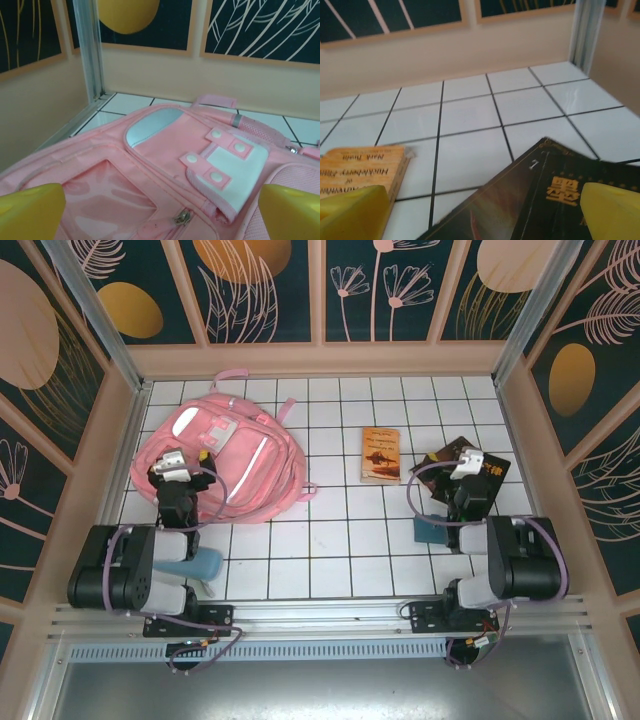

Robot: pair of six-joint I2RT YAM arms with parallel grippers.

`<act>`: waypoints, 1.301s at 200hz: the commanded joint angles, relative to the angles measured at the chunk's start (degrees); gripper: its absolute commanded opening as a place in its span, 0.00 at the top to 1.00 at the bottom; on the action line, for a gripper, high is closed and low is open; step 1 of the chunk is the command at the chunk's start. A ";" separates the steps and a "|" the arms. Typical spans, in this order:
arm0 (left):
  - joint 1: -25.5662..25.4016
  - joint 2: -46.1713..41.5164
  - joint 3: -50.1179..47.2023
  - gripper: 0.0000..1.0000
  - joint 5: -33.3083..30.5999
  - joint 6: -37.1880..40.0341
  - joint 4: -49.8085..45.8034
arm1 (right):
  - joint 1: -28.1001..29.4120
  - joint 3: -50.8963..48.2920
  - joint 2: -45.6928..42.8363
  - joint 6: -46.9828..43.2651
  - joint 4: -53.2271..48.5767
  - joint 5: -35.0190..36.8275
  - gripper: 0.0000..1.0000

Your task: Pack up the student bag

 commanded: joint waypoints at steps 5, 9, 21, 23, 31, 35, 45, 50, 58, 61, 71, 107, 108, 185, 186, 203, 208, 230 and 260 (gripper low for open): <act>0.48 -6.59 3.44 0.01 0.66 -1.56 -11.90 | -0.02 3.84 -9.39 3.26 -11.42 6.01 0.01; 0.46 -7.76 4.16 0.01 0.65 -2.28 -14.00 | 0.09 4.81 -10.75 3.95 -13.97 6.97 0.01; 0.46 -11.36 6.85 0.01 1.38 -4.71 -21.81 | 0.58 8.09 -14.42 6.38 -22.59 8.89 0.01; 0.46 -11.89 7.34 0.01 1.58 -5.21 -23.10 | 0.67 8.83 -14.93 7.00 -24.44 9.11 0.01; 0.46 -13.96 9.48 0.01 2.34 -7.58 -28.17 | 0.84 12.30 -16.84 10.09 -32.27 9.91 0.01; 0.46 -14.87 10.67 0.01 2.58 -9.13 -30.79 | 0.82 14.34 -17.44 11.86 -36.16 10.28 0.01; 0.46 -16.47 14.26 0.02 2.79 -13.77 -37.70 | 0.82 18.75 -17.94 15.64 -44.51 10.32 0.01; 0.46 -16.82 16.19 0.02 3.07 -16.01 -41.06 | 0.84 20.89 -17.82 17.30 -47.64 9.34 0.01; 0.46 -16.79 19.23 0.01 4.34 -18.73 -46.22 | 0.82 23.36 -17.21 18.43 -51.12 6.22 0.01; 0.46 -16.57 20.17 0.01 4.96 -19.72 -47.34 | 0.86 24.06 -16.94 18.65 -51.98 4.88 0.01; 0.46 -15.42 22.60 0.01 9.01 -21.68 -49.67 | 0.99 26.39 -15.53 20.44 -55.07 1.49 0.01; 0.48 -8.19 27.88 0.02 18.67 -29.06 -49.96 | 3.17 34.43 -7.51 25.30 -64.14 -6.55 0.01; 0.47 -7.81 28.10 0.01 18.92 -29.17 -50.16 | 3.31 34.65 -7.17 25.31 -64.32 -6.90 0.01; -0.33 21.11 54.52 0.04 14.15 -35.34 -68.42 | 16.02 42.89 6.40 27.78 -65.24 -10.36 0.01; -0.33 21.47 54.87 0.04 14.02 -35.34 -68.62 | 16.20 42.89 6.46 27.82 -65.22 -10.43 0.01; -0.31 27.36 60.63 0.04 12.48 -35.08 -71.49 | 18.25 43.41 8.03 28.67 -64.83 -10.73 0.01; -0.33 29.29 62.26 0.04 12.43 -35.17 -72.41 | 18.96 43.60 8.44 28.86 -65.02 -10.55 0.01; -0.91 36.20 68.96 0.06 13.10 -34.76 -75.57 | 20.82 44.85 9.70 29.90 -66.83 -9.45 0.01; -2.95 43.64 76.99 0.06 16.23 -32.73 -78.75 | 23.05 45.48 9.68 31.04 -69.27 -5.91 0.01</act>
